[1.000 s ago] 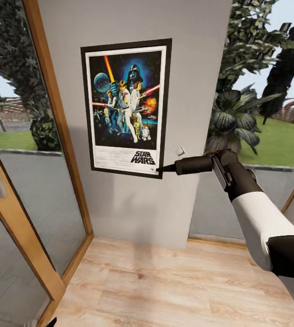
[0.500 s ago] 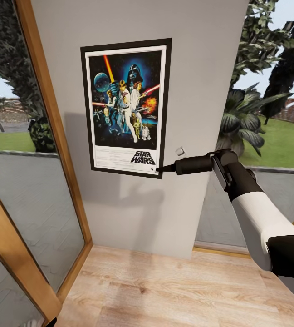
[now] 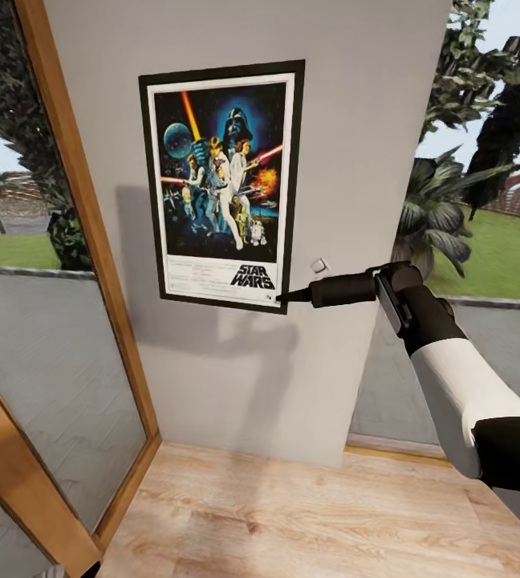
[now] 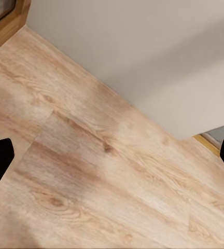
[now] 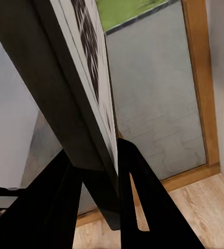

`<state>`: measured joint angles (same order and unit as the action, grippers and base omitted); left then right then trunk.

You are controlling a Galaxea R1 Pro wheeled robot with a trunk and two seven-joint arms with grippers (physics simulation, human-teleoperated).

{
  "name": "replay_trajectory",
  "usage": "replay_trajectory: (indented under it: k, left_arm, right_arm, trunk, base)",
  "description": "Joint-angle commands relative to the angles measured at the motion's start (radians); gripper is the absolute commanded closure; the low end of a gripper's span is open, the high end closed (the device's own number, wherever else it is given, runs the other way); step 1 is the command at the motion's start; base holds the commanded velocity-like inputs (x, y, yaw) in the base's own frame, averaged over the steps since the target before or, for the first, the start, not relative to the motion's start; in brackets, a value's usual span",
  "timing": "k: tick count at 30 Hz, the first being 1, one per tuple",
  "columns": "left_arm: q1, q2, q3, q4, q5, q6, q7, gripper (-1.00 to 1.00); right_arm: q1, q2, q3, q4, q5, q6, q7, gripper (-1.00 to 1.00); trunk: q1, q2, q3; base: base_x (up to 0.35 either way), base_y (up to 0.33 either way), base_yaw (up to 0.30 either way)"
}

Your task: Pick up the poster from the kitchen countertop and hang it on one of the wall nails in the kitchen.

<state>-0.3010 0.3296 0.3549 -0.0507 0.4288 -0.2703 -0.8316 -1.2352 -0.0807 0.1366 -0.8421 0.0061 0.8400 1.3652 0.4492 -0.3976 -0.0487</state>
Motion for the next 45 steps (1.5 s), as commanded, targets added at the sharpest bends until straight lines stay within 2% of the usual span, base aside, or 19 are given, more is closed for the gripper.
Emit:
replay_trajectory:
  k: [1,45]
  left_arm:
    - [-0.001,0.0,0.005,0.002,-0.005,-0.006,-0.003,-1.0]
    - [-0.001,0.002,0.006,0.002,-0.005,-0.004,-0.001,-1.0]
  right_arm:
    - [-0.001,-0.001,0.001,-0.001,0.0,0.01,0.003,1.0]
    - [-0.001,-0.001,0.0,-0.003,0.002,0.01,0.0,1.0]
  trunk:
    - [0.001,-0.002,-0.002]
    - [0.001,-0.002,-0.002]
  base:
    - [0.053,0.0,0.0]
    - [0.122,0.0,0.0]
